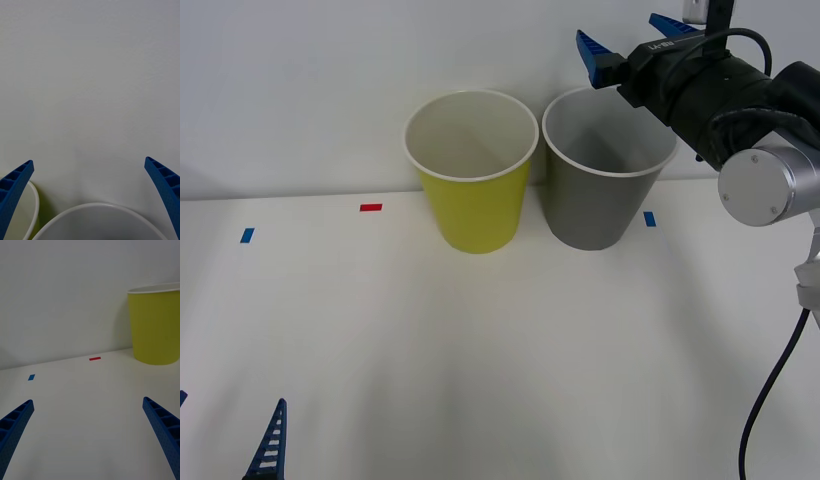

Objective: Put cans in the gray bin and PET bottles in the light green bin.

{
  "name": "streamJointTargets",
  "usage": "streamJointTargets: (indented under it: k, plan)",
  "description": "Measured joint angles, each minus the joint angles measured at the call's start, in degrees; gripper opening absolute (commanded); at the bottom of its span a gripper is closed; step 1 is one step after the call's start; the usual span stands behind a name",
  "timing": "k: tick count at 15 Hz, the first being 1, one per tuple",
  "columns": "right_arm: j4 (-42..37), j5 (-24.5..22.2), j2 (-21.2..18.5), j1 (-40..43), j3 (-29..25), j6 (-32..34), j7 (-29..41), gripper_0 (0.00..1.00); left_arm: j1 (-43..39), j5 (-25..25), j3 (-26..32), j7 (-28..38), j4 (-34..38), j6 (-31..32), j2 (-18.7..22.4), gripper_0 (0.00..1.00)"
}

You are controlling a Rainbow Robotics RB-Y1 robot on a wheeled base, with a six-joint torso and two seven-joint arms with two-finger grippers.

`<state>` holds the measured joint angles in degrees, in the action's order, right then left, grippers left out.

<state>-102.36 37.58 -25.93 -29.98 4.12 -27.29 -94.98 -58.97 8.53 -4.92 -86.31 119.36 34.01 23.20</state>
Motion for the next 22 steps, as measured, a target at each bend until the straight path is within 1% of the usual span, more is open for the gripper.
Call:
streamJointTargets:
  k: [4, 5, 6, 7, 8, 9, 11, 14, 18, 19, 20, 21, 22]
  plan:
    - [-0.54, 0.17, -0.18, 0.05, -0.28, -0.82, 0.12, 1.00, 0.00, 0.00, 0.00, 0.00, 0.00, 0.00, 0.00, 1.00]
    - [-1.67, 0.18, -0.20, 0.13, -0.95, -3.49, 0.25, 1.00, 0.00, 0.00, 0.00, 0.00, 0.00, 0.00, 0.00, 1.00]
    - [-3.66, 0.27, -0.10, 0.20, -2.26, -8.29, 0.42, 1.00, 0.00, 0.00, 0.00, 0.00, 0.00, 0.00, 0.00, 1.00]
    - [-6.78, 0.71, 0.14, 0.50, -4.10, -14.50, 0.91, 1.00, 0.00, 0.00, 0.00, 0.00, 0.00, 0.00, 0.00, 1.00]
    - [-11.54, 1.69, 0.29, 1.25, -6.11, -19.41, 1.99, 1.00, 0.00, 0.00, 0.00, 0.00, 0.00, 0.00, 0.00, 1.00]
    - [-15.97, 2.70, 0.13, 2.79, -7.52, -22.08, 3.93, 1.00, 0.00, 0.00, 0.00, 0.00, 0.00, 0.00, 0.00, 1.00]
    - [-23.69, 3.62, -1.23, 7.94, -9.09, -22.96, 9.61, 1.00, 0.00, 0.00, 0.00, 0.00, 0.00, 0.00, 0.00, 1.00]
    - [-33.62, 2.77, -4.03, 17.34, -11.23, -23.07, 16.69, 1.00, 0.00, 0.00, 0.00, 0.00, 0.00, 0.00, 0.00, 1.00]
    - [-40.96, 1.84, -5.14, 28.18, -15.01, -23.04, 18.97, 1.00, 0.00, 0.00, 0.00, 0.00, 0.00, 0.00, 0.00, 1.00]
    - [-42.19, 1.35, -5.15, 30.50, -15.50, -23.00, 19.20, 1.00, 0.00, 0.00, 0.00, 0.00, 0.00, 0.00, 0.00, 1.00]
    - [-43.36, -0.47, -4.78, 32.51, -15.65, -22.95, 19.50, 1.00, 0.00, 0.00, 0.00, 0.00, 0.00, 0.00, 0.00, 1.00]
    - [-44.04, -2.14, -3.41, 33.96, -15.65, -22.93, 19.70, 1.00, 0.00, 0.00, 0.00, 0.00, 0.00, 0.00, 0.00, 1.00]
    - [-44.26, -3.65, -1.23, 34.92, -15.55, -22.92, 19.55, 1.00, 0.00, 0.00, 0.00, 0.00, 0.00, 0.00, 0.00, 1.00]
